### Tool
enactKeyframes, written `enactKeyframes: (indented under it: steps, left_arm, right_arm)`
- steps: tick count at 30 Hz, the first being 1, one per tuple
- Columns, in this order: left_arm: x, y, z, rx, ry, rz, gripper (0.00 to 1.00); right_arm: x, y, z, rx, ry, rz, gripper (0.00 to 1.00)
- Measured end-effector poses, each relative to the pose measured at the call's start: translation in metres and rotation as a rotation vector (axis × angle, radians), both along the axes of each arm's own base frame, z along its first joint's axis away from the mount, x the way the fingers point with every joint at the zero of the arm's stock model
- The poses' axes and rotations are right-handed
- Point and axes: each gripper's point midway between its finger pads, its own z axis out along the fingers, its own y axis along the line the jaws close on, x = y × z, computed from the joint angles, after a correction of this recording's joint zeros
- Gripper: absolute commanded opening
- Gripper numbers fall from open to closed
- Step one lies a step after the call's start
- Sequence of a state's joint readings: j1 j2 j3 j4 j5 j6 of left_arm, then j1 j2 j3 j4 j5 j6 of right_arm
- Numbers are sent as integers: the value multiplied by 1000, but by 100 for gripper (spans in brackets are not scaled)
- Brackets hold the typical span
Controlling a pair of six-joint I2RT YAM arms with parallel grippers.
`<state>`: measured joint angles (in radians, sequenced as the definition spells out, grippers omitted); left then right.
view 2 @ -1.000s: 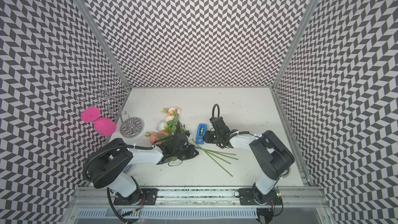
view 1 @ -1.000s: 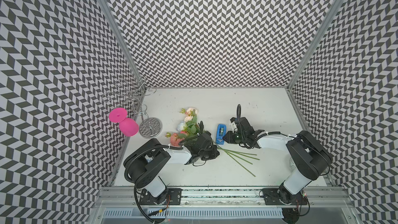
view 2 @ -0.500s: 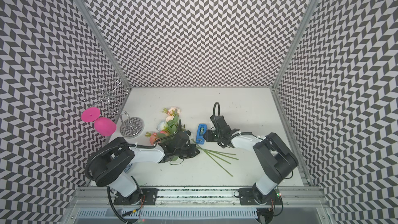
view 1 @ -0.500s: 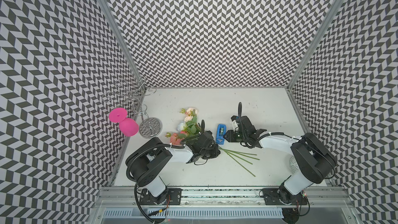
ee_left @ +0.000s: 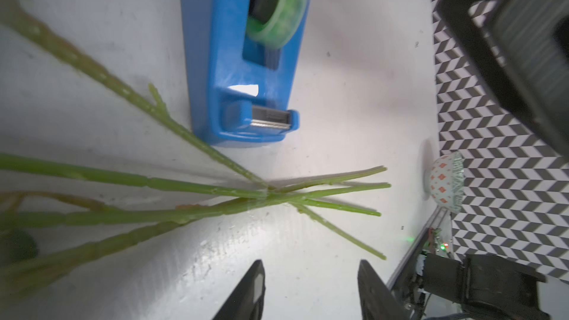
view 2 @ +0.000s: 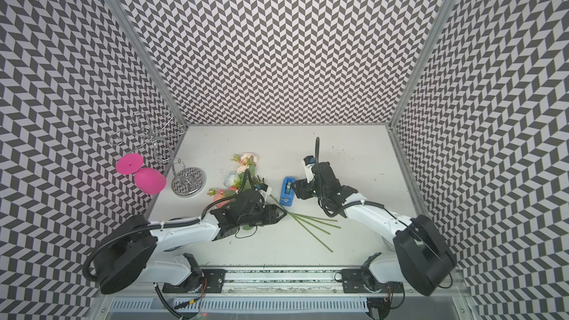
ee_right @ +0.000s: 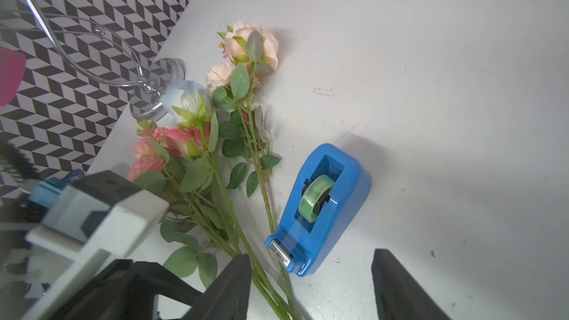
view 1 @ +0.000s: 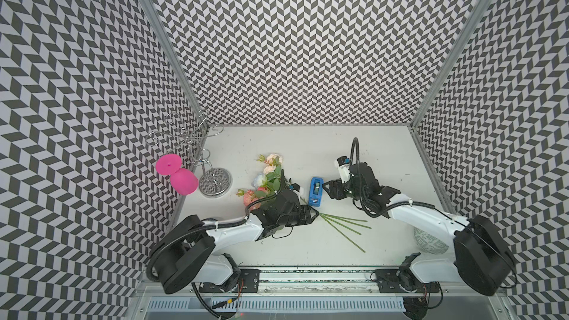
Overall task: Wrap bouquets with tape
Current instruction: Stick the tape to the bouquet, then pick up the unwrapped bouquet from the center of the board.
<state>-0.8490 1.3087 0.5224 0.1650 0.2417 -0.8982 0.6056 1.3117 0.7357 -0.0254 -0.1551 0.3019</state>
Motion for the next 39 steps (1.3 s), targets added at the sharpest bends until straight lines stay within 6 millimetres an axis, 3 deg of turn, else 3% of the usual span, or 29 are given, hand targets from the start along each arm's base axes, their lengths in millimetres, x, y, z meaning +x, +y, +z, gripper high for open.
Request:
enactKeyframes:
  steps: [4,9,12,16,19,25,34,39]
  left_arm:
    - [5,8,29,-41,-64,9,58]
    - [20,28,47,-74,-101,49,60]
    - [26,36,44,-67,-105,57,59]
    - [22,37,32,-46,-86,28,55]
    - [20,37,18,-26,-64,7,54]
    - [16,41,2,-21,-38,0,50]
    - [18,37,11,-54,-67,-9,50]
    - [19,35,13,-65,-77,-11,50]
  right_arm:
    - [-9,-7,9,34,-75,5,53]
    - [-30,-5,-20,27,-72,76,50]
    - [-55,17,-30,-19,-127,177,48]
    - [-81,52,-29,-75,-243,298,41]
    - [-80,59,-37,-149,-317,310,35]
    - [-72,56,-69,-289,-337,299,27]
    - [-68,57,-63,-307,-426,302,22]
    - [-68,57,-71,-323,-424,302,23]
